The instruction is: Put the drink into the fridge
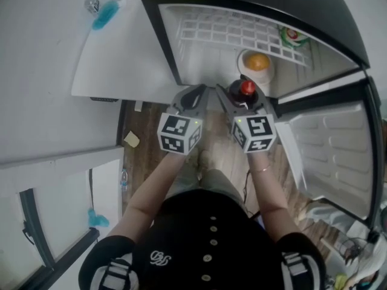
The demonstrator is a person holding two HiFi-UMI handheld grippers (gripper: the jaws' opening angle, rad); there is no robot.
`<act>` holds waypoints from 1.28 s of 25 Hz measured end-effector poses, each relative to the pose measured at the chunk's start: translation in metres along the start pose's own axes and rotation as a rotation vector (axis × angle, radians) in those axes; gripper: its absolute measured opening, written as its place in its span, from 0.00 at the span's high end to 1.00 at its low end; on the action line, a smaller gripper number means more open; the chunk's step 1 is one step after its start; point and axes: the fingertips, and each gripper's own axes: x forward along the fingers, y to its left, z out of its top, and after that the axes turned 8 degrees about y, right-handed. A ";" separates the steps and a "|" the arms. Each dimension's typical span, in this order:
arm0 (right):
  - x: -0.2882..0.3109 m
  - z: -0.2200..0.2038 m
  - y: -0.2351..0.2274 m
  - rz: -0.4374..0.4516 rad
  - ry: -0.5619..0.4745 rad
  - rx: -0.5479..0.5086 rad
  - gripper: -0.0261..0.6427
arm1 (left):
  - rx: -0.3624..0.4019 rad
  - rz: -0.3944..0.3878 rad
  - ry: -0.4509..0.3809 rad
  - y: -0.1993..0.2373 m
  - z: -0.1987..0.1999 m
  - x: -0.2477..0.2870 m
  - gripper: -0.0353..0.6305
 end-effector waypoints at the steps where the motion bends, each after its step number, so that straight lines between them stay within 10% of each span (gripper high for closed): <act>1: 0.004 -0.002 -0.003 -0.004 0.000 0.000 0.48 | -0.002 0.002 0.002 0.002 -0.002 0.003 0.94; 32: 0.126 -0.012 -0.044 -0.012 -0.002 0.000 0.48 | -0.045 0.002 0.060 0.030 -0.032 0.073 0.94</act>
